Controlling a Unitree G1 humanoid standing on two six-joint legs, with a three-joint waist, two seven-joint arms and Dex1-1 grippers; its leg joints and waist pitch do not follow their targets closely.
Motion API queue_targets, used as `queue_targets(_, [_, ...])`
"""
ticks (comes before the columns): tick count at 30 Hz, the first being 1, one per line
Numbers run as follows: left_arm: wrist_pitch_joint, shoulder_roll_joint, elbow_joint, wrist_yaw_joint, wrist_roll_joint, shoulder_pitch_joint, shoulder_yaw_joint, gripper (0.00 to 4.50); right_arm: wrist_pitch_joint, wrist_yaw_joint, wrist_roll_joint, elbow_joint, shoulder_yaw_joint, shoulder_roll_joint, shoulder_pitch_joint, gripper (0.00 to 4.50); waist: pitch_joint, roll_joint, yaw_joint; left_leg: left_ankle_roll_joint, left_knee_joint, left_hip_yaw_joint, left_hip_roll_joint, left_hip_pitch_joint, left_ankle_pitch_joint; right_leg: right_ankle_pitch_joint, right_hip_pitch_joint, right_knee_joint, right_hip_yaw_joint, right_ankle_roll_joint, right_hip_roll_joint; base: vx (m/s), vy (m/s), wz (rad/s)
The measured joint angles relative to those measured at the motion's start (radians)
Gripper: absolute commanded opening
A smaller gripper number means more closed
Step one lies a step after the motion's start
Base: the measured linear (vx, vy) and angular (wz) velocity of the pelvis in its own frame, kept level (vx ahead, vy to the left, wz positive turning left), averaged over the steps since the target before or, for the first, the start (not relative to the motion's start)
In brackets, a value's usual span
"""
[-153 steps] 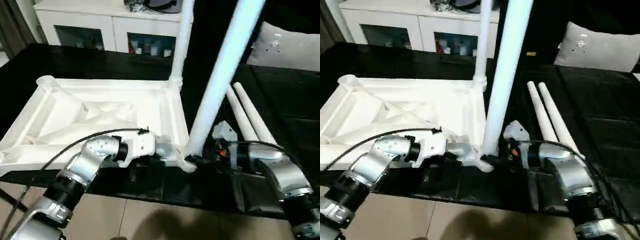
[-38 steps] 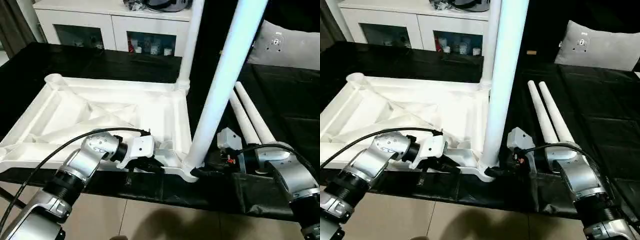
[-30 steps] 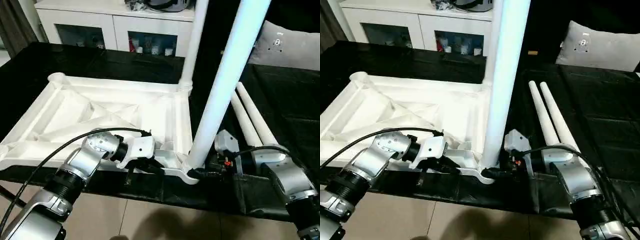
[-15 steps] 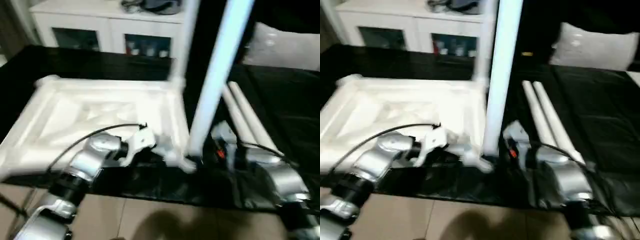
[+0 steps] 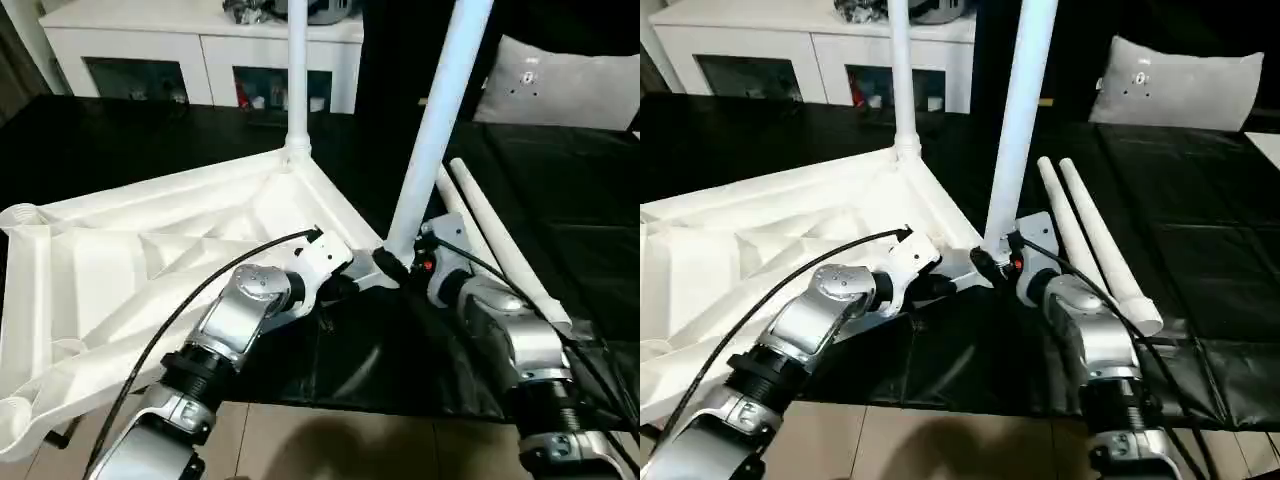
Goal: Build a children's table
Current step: Rotate leg to tighten
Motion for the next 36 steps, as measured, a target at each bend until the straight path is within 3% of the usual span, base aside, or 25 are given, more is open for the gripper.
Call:
queue_targets(2, [-0.022,0.021,0.000,-0.022,0.000,0.000,-0.005,0.00,-0.016,0.034,0.012,-0.004,0.005,-0.013,0.011,4.21,0.001,0.001,-0.002,0.000,0.000,0.000,0.000,0.000,0.000,0.000,0.000,0.000,0.000,0.000,0.000,0.000,0.000,0.00])
queue_targets(8, [-0.105,0.093,0.002,-0.124,-0.006,0.007,-0.013,0.00,-0.060,0.204,0.027,-0.029,0.044,-0.118,0.036,4.41,0.003,0.003,0.000,0.000,0.002,0.000,0.001,-0.003,0.000,0.000,-0.001,0.000,-0.001,-0.001,0.000,0.000,0.000,0.00])
queue_targets(12, [-0.185,0.170,0.002,-0.251,-0.034,0.016,-0.034,0.00,-0.109,0.378,0.022,-0.048,0.111,-0.237,0.041,4.41,0.003,0.003,0.003,0.001,0.003,0.000,0.001,-0.004,-0.001,0.000,-0.001,-0.001,-0.001,-0.001,0.000,0.000,0.000,0.00])
queue_targets(16, [-0.248,0.224,0.001,-0.380,-0.056,0.023,-0.055,0.00,-0.142,0.519,0.031,-0.048,0.127,-0.290,0.041,4.41,0.003,0.003,0.018,0.002,0.004,0.000,0.001,-0.005,-0.001,0.000,-0.001,0.000,-0.001,-0.001,0.000,0.000,0.000,0.00])
queue_targets(22, [-0.289,0.254,-0.008,-0.488,-0.076,0.026,-0.086,0.00,-0.166,0.626,0.064,-0.048,0.153,-0.312,0.035,3.89,0.003,0.003,0.036,0.002,0.006,0.000,0.001,-0.004,-0.001,0.001,-0.001,0.001,-0.001,-0.002,-0.001,0.000,0.000,0.00])
queue_targets(36, [-0.332,0.267,-0.004,-0.539,-0.081,0.025,-0.101,0.00,-0.159,0.708,0.096,-0.048,0.190,-0.320,0.052,2.77,0.003,0.001,0.045,0.002,0.006,0.000,0.001,-0.004,-0.001,0.001,-0.001,0.002,-0.001,-0.002,-0.001,0.000,0.000,0.00])
